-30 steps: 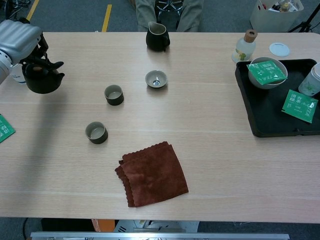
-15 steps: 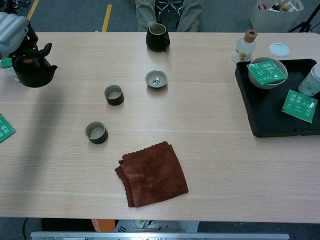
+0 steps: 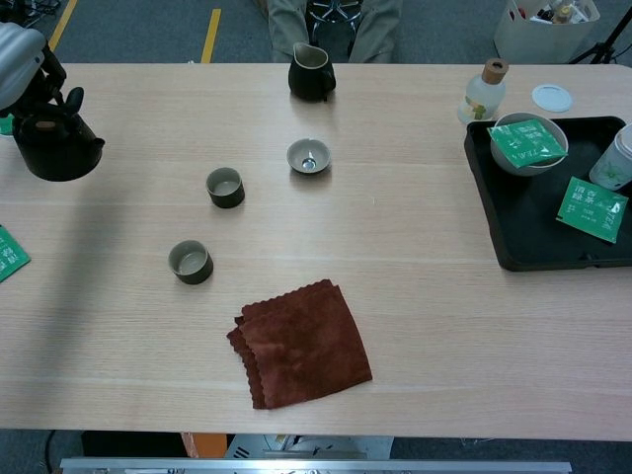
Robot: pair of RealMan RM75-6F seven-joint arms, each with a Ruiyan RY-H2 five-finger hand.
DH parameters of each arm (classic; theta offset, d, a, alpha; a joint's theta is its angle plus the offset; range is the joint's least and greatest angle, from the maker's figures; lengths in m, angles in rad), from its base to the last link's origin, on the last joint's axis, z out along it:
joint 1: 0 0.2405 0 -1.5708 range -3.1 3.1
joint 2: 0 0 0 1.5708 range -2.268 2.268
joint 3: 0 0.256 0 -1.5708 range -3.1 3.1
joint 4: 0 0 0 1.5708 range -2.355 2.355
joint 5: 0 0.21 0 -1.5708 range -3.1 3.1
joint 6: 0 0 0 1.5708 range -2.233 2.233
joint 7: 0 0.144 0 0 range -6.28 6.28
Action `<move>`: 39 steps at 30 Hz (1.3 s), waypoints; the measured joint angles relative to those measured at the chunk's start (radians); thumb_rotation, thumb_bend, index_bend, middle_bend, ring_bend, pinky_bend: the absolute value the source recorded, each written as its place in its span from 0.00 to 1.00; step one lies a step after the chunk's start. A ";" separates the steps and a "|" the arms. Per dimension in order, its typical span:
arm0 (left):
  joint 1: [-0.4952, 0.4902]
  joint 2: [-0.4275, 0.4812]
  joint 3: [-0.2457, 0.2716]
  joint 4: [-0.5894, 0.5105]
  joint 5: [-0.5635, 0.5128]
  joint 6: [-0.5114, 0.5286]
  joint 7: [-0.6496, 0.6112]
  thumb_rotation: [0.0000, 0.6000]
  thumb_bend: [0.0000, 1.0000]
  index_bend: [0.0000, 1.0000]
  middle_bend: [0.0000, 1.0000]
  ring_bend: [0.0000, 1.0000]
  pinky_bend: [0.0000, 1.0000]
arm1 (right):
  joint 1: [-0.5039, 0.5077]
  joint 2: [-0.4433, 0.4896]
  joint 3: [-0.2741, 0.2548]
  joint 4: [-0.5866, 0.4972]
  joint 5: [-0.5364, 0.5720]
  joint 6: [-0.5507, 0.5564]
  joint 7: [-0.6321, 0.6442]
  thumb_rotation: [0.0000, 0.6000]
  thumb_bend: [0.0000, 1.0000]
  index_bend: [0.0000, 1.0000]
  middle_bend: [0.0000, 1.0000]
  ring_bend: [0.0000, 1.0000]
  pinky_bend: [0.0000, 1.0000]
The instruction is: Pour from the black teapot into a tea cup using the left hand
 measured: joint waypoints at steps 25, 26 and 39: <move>0.042 -0.012 0.090 -0.242 0.160 0.054 0.142 0.64 0.47 0.87 1.00 0.88 0.10 | 0.001 -0.004 -0.014 0.027 -0.018 -0.002 0.032 1.00 0.07 0.32 0.38 0.21 0.23; 0.041 -0.021 0.094 -0.242 0.170 0.050 0.145 0.64 0.47 0.87 1.00 0.88 0.10 | 0.000 -0.004 -0.015 0.028 -0.017 -0.002 0.034 1.00 0.07 0.32 0.38 0.21 0.23; 0.040 -0.105 0.131 -0.192 0.219 0.027 0.227 0.65 0.47 0.87 1.00 0.88 0.10 | -0.006 0.001 -0.019 0.034 -0.012 0.000 0.041 1.00 0.07 0.32 0.38 0.21 0.23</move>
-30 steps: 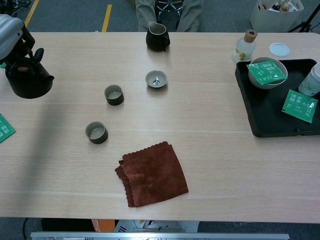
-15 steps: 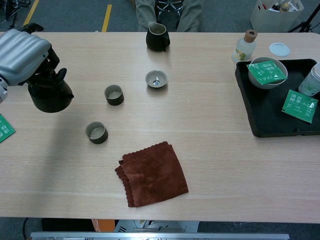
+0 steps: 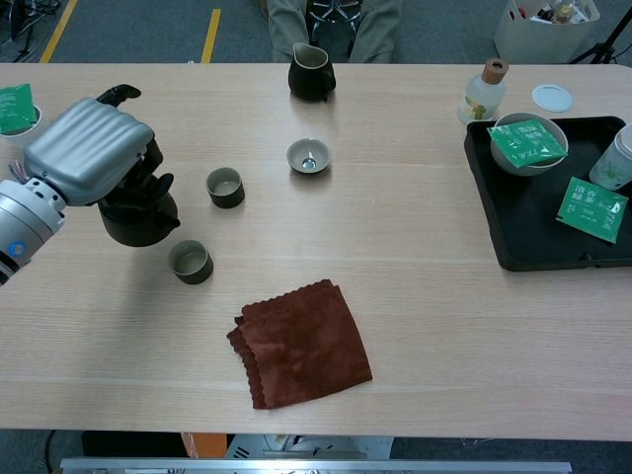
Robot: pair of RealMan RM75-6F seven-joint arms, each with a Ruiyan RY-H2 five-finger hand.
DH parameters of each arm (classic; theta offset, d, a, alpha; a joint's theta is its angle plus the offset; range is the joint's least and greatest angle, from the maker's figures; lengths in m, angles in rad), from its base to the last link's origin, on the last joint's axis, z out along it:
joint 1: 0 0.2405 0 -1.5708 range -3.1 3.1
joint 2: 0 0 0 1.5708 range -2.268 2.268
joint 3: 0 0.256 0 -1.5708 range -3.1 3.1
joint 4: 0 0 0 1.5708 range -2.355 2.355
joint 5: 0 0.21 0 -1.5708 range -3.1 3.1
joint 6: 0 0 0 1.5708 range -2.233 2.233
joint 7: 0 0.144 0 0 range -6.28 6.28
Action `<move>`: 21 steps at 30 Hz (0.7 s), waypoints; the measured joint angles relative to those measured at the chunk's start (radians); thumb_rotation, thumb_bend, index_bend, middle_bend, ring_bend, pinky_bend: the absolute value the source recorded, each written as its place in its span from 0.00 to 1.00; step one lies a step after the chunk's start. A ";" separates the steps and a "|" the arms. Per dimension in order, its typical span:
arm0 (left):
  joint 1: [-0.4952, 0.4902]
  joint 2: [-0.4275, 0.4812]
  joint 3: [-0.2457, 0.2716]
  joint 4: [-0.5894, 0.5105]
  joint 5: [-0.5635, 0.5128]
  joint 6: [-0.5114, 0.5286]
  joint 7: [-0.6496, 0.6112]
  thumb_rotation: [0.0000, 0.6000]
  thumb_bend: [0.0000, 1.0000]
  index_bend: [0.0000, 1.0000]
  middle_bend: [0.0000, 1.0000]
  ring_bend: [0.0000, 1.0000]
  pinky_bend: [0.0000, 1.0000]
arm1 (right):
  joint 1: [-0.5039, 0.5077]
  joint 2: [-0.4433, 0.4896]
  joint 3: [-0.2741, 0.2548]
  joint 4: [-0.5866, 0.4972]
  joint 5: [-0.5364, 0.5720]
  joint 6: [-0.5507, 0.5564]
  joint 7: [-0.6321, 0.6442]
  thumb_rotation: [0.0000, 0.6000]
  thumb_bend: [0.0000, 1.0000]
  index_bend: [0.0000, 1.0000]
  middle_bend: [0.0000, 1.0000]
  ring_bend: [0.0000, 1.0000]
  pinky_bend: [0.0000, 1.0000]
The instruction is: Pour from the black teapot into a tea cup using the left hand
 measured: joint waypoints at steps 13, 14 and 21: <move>0.027 -0.043 0.020 0.079 0.052 0.030 0.057 0.64 0.47 0.87 1.00 0.88 0.10 | -0.001 0.001 0.000 0.001 -0.001 0.002 0.002 1.00 0.07 0.32 0.38 0.21 0.23; 0.030 -0.047 0.022 0.090 0.059 0.032 0.058 0.64 0.47 0.87 1.00 0.88 0.10 | -0.002 0.001 0.000 0.001 0.000 0.002 0.002 1.00 0.07 0.32 0.38 0.21 0.23; 0.045 -0.070 0.027 0.134 0.103 0.049 0.063 0.68 0.47 0.87 1.00 0.88 0.10 | -0.004 0.001 -0.001 -0.001 0.000 0.004 0.000 1.00 0.07 0.32 0.38 0.21 0.23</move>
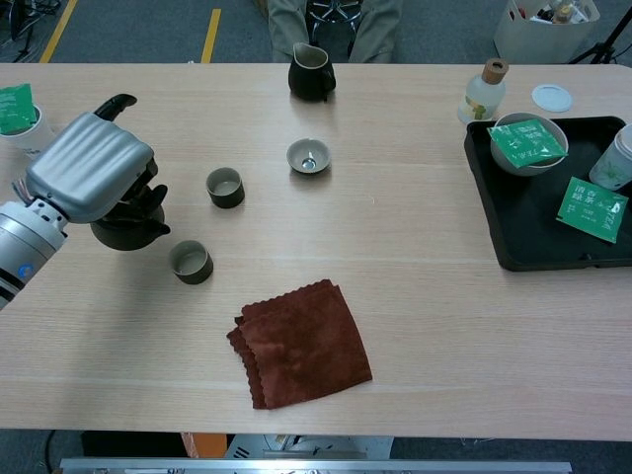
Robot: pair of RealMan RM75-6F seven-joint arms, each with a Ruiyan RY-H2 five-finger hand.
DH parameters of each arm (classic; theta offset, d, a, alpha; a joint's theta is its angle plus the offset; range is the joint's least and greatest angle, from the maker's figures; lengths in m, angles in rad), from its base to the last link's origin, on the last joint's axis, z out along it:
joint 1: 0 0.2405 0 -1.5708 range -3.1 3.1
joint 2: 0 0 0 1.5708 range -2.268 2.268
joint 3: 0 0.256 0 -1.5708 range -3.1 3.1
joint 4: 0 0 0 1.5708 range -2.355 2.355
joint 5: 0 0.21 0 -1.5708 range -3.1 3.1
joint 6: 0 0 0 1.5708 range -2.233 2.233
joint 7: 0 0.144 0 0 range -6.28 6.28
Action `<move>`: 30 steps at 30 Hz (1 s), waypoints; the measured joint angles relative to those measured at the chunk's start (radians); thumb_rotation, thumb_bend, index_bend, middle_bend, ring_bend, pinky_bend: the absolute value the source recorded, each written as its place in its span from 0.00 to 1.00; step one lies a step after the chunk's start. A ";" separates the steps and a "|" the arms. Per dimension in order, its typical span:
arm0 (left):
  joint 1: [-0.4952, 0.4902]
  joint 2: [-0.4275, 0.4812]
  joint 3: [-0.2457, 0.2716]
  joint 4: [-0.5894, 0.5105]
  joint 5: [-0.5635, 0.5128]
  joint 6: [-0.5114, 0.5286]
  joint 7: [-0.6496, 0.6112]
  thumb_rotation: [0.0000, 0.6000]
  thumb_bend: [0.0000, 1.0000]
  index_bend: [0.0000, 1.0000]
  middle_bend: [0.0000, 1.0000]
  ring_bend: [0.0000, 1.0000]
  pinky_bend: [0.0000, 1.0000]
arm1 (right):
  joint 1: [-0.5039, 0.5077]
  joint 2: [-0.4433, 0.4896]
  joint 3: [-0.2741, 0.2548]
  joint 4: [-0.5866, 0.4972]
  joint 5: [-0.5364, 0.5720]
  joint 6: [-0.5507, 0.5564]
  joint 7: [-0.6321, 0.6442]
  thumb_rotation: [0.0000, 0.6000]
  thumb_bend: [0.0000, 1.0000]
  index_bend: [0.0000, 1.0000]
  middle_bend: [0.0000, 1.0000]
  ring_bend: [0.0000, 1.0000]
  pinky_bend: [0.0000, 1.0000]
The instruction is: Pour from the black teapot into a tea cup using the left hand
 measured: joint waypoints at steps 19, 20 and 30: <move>0.024 -0.069 0.005 0.069 0.080 0.007 0.056 0.85 0.47 0.87 1.00 0.88 0.10 | -0.009 0.002 0.000 0.009 0.004 0.010 0.011 1.00 0.07 0.32 0.38 0.21 0.23; 0.026 -0.070 0.003 0.069 0.080 0.006 0.057 0.85 0.47 0.87 1.00 0.88 0.10 | -0.009 0.002 0.000 0.010 0.004 0.010 0.012 1.00 0.07 0.32 0.38 0.21 0.23; 0.034 -0.067 -0.009 0.062 0.074 -0.010 0.067 0.85 0.47 0.87 1.00 0.88 0.10 | -0.009 0.001 0.001 0.014 0.006 0.009 0.015 1.00 0.07 0.32 0.38 0.21 0.23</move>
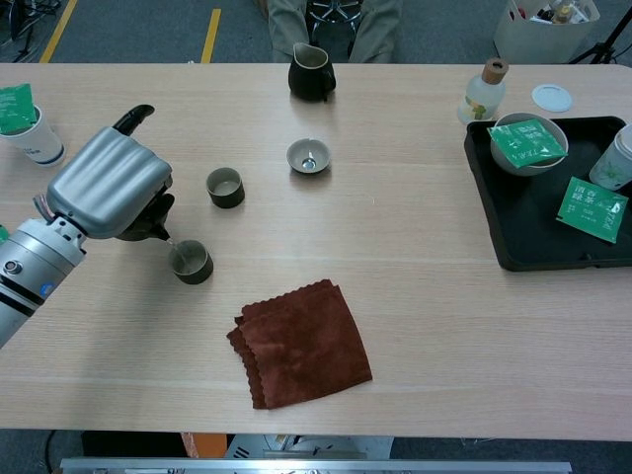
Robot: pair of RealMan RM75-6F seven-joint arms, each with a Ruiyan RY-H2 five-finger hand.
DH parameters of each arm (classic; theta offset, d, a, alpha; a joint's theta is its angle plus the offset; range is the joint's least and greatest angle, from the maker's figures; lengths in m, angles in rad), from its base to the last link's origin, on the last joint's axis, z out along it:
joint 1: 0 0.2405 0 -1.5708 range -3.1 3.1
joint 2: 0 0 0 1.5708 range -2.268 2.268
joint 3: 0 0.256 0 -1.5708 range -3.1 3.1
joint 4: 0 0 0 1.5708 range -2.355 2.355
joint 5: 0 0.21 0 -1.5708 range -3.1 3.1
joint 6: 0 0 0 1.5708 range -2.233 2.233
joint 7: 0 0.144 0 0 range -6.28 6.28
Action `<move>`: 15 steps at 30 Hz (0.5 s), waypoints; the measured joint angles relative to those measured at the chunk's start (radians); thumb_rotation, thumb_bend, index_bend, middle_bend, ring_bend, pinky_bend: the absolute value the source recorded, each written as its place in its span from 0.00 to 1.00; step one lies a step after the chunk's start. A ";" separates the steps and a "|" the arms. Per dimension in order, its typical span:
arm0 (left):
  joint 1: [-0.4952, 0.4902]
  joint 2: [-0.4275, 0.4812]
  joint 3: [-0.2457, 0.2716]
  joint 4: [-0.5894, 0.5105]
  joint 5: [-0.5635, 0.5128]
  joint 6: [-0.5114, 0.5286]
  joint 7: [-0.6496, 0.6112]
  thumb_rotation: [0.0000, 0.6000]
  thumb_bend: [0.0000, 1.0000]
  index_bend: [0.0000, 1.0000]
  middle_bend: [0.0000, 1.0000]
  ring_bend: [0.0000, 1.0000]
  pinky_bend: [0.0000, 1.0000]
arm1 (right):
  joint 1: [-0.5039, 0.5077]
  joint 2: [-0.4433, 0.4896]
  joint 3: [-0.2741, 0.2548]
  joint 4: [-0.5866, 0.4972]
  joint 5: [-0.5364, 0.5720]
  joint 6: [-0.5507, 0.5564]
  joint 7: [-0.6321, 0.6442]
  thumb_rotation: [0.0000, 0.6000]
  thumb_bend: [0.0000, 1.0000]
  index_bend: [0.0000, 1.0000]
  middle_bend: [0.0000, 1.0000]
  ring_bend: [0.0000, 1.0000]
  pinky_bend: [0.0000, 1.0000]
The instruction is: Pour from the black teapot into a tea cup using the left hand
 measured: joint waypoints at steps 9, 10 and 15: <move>-0.008 0.034 -0.032 -0.056 -0.080 -0.060 -0.025 0.68 0.47 0.86 1.00 0.87 0.10 | -0.001 -0.001 0.002 -0.001 0.004 0.001 -0.003 1.00 0.07 0.32 0.38 0.21 0.23; -0.010 0.040 -0.038 -0.065 -0.091 -0.067 -0.029 0.67 0.47 0.86 1.00 0.87 0.10 | -0.001 -0.002 0.002 -0.001 0.005 0.001 -0.004 1.00 0.07 0.32 0.38 0.21 0.23; -0.022 0.065 -0.063 -0.089 -0.122 -0.088 -0.048 0.64 0.47 0.85 1.00 0.87 0.10 | 0.000 -0.002 0.005 -0.005 0.006 0.001 -0.009 1.00 0.07 0.32 0.38 0.21 0.23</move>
